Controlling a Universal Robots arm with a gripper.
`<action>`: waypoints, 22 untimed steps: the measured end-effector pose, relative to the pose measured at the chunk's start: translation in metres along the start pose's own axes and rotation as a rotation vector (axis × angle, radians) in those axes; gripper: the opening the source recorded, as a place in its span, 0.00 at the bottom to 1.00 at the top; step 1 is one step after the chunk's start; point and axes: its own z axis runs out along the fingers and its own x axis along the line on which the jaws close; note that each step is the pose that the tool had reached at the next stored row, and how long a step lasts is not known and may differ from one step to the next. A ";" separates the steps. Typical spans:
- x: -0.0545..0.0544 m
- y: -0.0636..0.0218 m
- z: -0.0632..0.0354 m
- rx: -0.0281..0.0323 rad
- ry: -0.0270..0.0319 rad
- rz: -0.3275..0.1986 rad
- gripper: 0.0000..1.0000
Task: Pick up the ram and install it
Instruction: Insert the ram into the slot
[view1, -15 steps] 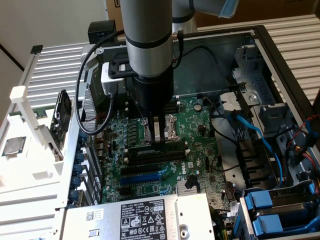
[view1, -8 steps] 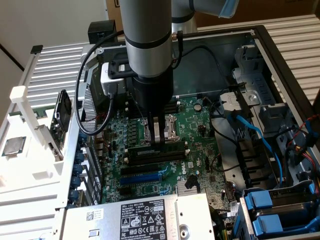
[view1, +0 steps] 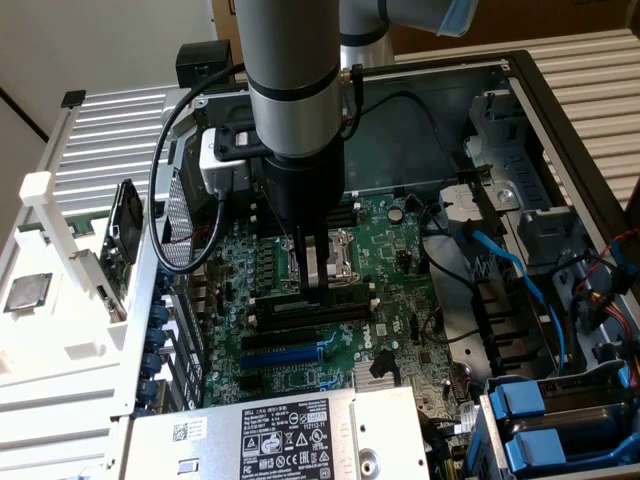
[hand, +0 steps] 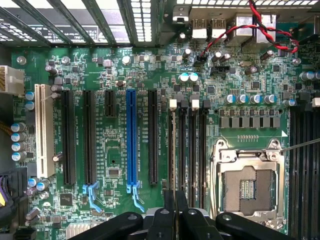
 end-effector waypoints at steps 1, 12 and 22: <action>0.000 0.0000 0.0000 0.0000 0.0001 0.000 0.13; -0.001 0.0001 0.0008 0.0000 0.0026 -0.002 0.13; 0.000 0.0010 0.0025 0.0027 0.0025 -0.003 0.13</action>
